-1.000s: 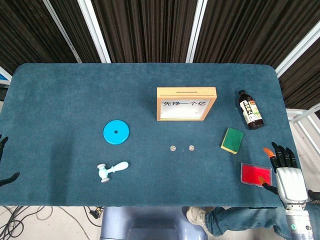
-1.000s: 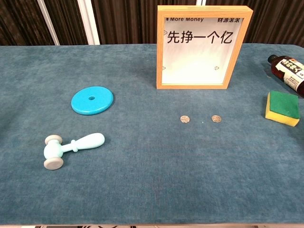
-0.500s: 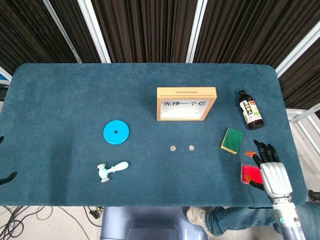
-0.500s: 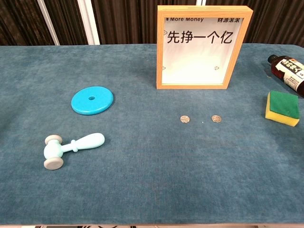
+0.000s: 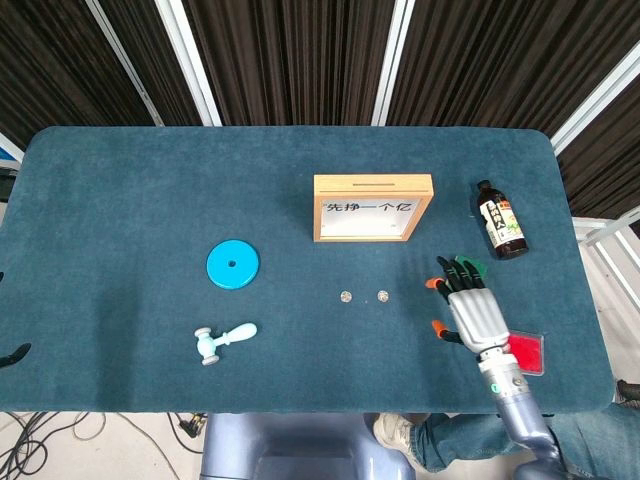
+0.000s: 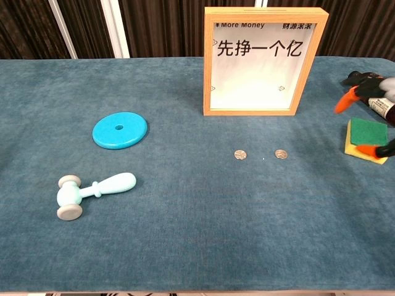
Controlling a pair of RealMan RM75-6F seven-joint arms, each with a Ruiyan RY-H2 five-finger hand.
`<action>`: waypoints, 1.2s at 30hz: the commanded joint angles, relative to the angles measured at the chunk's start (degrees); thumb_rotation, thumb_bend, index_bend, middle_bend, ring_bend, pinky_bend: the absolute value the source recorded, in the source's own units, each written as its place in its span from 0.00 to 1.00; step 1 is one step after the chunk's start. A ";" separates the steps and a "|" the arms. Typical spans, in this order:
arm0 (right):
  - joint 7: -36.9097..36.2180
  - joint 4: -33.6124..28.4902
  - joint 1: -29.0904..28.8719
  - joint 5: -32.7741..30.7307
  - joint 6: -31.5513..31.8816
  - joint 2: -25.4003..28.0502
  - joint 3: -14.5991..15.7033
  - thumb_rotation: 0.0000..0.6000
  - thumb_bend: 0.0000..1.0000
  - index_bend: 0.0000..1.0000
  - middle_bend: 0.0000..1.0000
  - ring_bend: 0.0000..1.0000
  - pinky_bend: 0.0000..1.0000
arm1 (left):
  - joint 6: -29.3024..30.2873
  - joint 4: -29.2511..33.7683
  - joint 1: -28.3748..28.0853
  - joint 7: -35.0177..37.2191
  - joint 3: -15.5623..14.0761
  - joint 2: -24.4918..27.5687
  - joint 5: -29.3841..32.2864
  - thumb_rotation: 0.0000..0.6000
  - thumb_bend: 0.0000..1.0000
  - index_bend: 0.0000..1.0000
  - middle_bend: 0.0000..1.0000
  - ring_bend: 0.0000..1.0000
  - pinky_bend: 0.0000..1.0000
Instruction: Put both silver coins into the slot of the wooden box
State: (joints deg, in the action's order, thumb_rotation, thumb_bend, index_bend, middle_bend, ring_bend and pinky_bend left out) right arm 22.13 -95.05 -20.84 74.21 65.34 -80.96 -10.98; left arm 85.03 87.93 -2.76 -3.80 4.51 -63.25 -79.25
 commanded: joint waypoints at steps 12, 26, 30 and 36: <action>3.16 8.87 -5.06 -5.36 -3.12 -11.02 -0.50 1.00 0.46 0.29 0.02 0.00 0.00 | -0.88 -0.21 -0.31 0.50 0.32 0.26 0.83 1.00 0.03 0.00 0.00 0.00 0.00; -0.25 17.14 -7.24 -5.13 -3.04 -16.90 -0.86 1.00 0.46 0.35 0.02 0.00 0.00 | -1.64 -0.40 -0.60 0.15 0.59 0.14 1.74 1.00 0.03 0.00 0.00 0.00 0.00; -0.17 18.88 -7.69 -4.54 -3.00 -17.95 -0.33 1.00 0.46 0.37 0.02 0.00 0.00 | -1.99 -0.44 -0.72 -0.12 0.73 0.06 2.25 1.00 0.03 0.00 0.00 0.00 0.00; -1.30 20.44 -7.78 -4.36 -2.88 -19.09 0.13 1.00 0.46 0.38 0.02 0.00 0.00 | -2.33 -0.42 -0.87 -0.42 0.86 0.03 2.71 1.00 0.03 0.00 0.00 0.00 0.00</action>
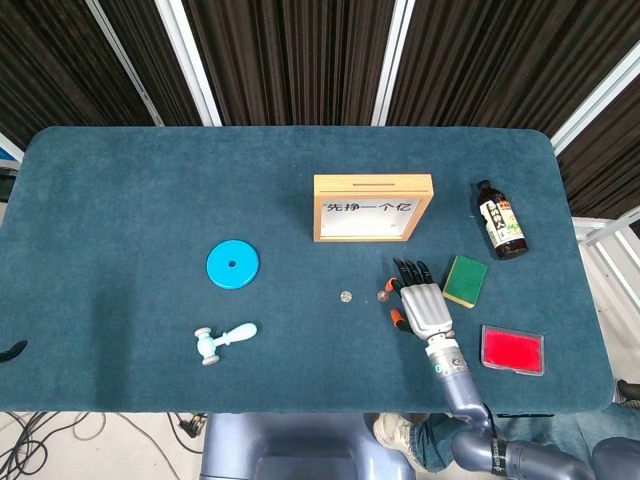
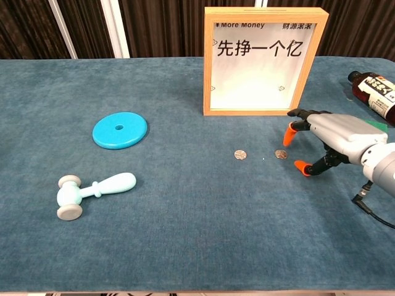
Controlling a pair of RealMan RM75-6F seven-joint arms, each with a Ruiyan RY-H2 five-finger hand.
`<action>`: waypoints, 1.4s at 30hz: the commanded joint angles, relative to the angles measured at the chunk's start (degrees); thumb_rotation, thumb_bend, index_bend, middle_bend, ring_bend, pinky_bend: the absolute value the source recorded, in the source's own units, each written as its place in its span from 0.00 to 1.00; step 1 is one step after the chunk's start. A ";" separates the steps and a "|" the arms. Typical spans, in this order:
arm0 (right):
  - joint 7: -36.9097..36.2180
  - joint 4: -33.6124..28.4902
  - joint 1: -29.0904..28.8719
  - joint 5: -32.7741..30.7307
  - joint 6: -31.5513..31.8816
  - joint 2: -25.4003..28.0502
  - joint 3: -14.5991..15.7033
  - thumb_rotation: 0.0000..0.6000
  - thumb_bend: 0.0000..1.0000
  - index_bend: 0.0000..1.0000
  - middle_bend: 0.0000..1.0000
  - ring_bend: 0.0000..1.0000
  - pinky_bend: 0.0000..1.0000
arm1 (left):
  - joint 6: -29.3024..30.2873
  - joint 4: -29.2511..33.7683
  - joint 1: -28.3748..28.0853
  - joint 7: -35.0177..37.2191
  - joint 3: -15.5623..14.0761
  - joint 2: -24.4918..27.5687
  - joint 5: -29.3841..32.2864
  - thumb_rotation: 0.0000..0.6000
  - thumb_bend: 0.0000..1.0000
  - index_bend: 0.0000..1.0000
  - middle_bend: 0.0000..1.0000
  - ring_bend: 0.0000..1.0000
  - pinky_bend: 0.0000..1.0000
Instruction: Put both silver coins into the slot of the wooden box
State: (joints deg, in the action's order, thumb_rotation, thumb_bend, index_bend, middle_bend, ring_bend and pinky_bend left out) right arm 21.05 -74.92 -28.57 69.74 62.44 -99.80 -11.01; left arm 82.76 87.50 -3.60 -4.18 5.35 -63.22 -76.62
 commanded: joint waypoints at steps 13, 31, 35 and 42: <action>-0.80 1.53 -0.71 0.46 0.13 -1.50 0.49 1.00 0.46 0.39 0.02 0.00 0.00 | -0.19 0.11 -0.05 -0.04 0.17 0.12 0.55 1.00 0.03 0.00 0.00 0.00 0.00; -0.86 2.26 -1.21 -0.88 -0.69 -1.45 0.45 1.00 0.46 0.40 0.02 0.00 0.00 | -0.92 0.34 -0.23 -0.78 0.28 0.15 1.59 1.00 0.03 0.00 0.00 0.00 0.00; -0.98 2.51 -1.33 -0.95 -0.82 -1.51 0.57 1.00 0.46 0.40 0.02 0.00 0.00 | -0.82 0.40 -0.19 -0.81 0.31 0.16 1.65 1.00 0.03 0.00 0.00 0.00 0.00; -1.50 3.14 -1.58 -1.01 -1.18 -1.71 0.77 1.00 0.46 0.40 0.02 0.00 0.00 | -0.55 0.59 -0.05 -0.48 0.32 0.32 1.58 1.00 0.03 0.00 0.00 0.00 0.00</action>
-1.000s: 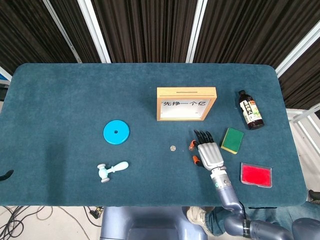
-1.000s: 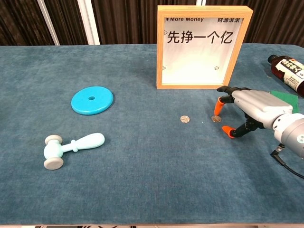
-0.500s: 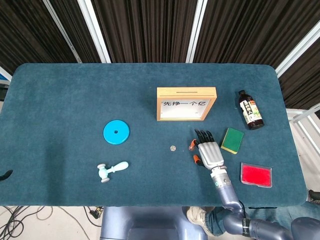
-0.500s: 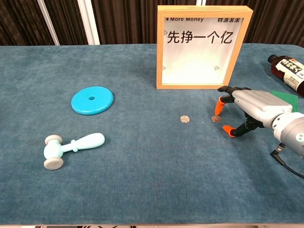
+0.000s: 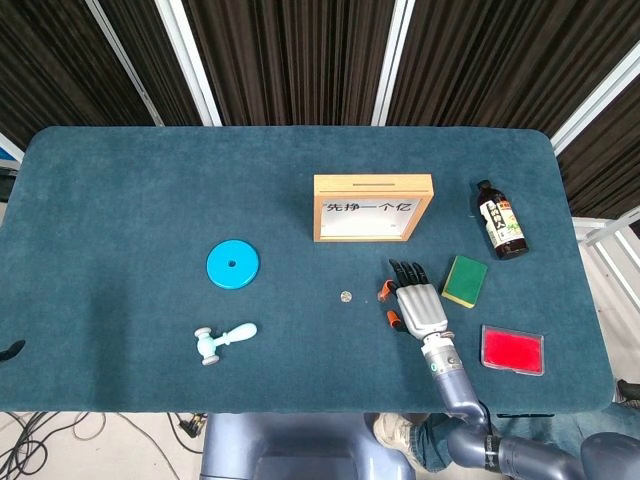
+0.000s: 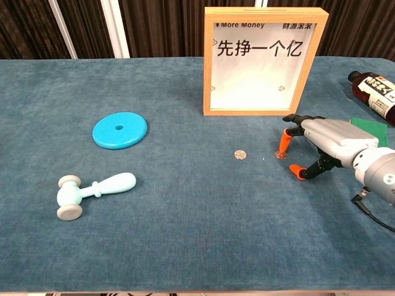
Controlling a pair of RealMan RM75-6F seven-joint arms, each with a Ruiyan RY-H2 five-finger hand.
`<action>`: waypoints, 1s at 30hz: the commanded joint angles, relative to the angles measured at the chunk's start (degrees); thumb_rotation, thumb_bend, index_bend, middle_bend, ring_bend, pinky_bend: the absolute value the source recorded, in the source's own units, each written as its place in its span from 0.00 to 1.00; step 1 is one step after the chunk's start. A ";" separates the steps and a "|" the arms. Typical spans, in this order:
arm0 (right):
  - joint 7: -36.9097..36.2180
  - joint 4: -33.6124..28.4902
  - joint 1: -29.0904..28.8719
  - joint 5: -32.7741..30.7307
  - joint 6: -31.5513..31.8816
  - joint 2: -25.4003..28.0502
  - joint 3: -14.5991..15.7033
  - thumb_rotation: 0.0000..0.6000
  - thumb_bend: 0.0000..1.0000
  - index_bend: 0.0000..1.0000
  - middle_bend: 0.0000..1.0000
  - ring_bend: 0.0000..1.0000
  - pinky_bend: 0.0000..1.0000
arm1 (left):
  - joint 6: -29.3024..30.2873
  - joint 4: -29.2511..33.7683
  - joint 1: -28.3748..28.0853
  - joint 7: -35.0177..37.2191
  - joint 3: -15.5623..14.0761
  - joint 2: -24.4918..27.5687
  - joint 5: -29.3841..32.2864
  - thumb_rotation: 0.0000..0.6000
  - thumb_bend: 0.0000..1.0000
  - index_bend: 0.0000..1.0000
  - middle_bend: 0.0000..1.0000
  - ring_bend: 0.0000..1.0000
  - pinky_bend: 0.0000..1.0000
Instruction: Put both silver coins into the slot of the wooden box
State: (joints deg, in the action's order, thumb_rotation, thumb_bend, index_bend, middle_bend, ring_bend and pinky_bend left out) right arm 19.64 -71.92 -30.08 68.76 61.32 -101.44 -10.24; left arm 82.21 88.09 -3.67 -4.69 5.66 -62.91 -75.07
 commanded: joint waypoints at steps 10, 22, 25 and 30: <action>-0.10 0.86 -0.79 0.02 -0.07 -0.50 -0.33 1.00 0.46 0.40 0.02 0.00 0.00 | 0.01 0.13 0.01 -0.08 0.07 0.04 0.22 1.00 0.03 0.00 0.00 0.00 0.00; 0.31 1.01 -1.36 -0.38 -0.25 -1.04 -0.40 1.00 0.46 0.40 0.02 0.00 0.00 | 0.01 0.16 0.00 -0.14 0.11 0.06 0.36 1.00 0.03 0.00 0.00 0.00 0.00; 0.26 1.05 -1.43 -0.42 -0.17 -1.18 -0.43 1.00 0.46 0.40 0.02 0.00 0.00 | 0.06 0.18 0.01 -0.14 0.14 0.09 0.39 1.00 0.03 0.00 0.00 0.00 0.00; 0.38 1.22 -1.62 -0.48 -0.32 -1.38 -0.36 1.00 0.46 0.40 0.02 0.00 0.00 | -0.07 0.17 -0.03 -0.28 0.16 0.06 0.55 1.00 0.03 0.00 0.00 0.00 0.00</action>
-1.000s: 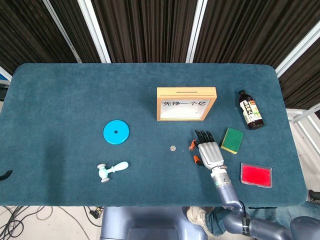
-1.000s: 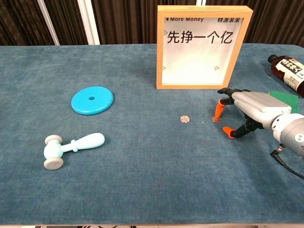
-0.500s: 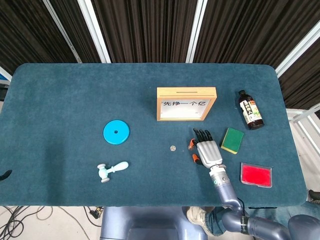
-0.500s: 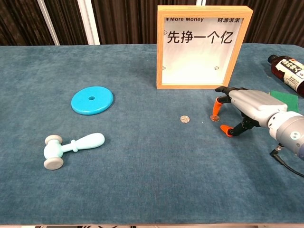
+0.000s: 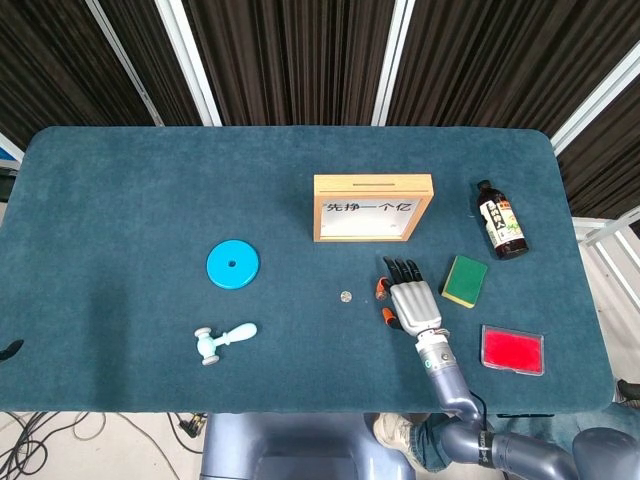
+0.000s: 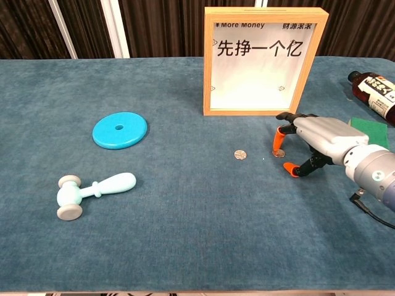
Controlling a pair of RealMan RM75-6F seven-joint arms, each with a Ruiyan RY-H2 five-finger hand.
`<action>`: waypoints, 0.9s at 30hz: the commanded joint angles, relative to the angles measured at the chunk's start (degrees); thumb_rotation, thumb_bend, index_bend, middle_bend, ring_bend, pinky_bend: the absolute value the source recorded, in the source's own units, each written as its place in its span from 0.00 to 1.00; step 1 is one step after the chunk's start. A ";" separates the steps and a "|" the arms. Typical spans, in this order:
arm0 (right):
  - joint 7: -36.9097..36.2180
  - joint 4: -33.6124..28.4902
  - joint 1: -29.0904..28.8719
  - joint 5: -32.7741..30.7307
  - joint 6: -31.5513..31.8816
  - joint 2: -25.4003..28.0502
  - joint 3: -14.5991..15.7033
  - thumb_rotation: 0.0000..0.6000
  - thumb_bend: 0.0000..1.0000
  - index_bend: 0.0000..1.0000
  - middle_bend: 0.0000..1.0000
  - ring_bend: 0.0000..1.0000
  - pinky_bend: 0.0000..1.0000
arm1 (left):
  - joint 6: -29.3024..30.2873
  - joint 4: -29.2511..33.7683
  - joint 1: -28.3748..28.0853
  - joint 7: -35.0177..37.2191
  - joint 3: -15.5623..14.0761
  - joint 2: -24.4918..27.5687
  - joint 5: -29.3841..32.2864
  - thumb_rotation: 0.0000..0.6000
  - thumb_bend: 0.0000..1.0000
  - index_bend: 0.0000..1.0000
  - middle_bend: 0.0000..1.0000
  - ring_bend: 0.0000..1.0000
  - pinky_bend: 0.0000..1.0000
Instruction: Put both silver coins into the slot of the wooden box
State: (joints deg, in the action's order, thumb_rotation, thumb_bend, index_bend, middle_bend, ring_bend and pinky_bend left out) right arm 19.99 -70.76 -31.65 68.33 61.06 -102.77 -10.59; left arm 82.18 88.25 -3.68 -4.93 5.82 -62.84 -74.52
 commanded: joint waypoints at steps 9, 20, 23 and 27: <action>0.22 1.16 -0.79 -0.85 -0.97 -0.64 -0.43 1.00 0.46 0.43 0.02 0.00 0.00 | -0.14 0.14 -0.04 -0.19 -0.03 0.01 0.14 1.00 0.03 0.00 0.00 0.00 0.00; 0.55 2.11 -2.18 -1.71 -1.89 -1.46 -1.49 1.00 0.46 0.53 0.02 0.00 0.00 | -0.33 0.34 -0.04 -0.12 -0.03 0.23 0.35 1.00 0.03 0.00 0.00 0.00 0.00; 0.49 2.17 -2.48 -1.81 -1.97 -1.47 -1.75 1.00 0.46 0.58 0.02 0.00 0.00 | -0.47 0.37 -0.07 -0.20 -0.07 0.25 0.42 1.00 0.03 0.00 0.00 0.00 0.00; 0.34 2.17 -2.58 -1.92 -1.82 -1.46 -1.85 1.00 0.46 0.61 0.02 0.00 0.00 | -0.67 0.50 -0.11 -0.35 -0.15 0.31 0.48 1.00 0.03 0.00 0.00 0.00 0.00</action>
State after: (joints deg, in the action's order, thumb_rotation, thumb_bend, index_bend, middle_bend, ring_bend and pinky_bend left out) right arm 20.33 -68.59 -34.23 66.41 59.24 -104.23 -12.44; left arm 81.50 88.75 -3.79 -5.29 5.67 -62.53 -74.05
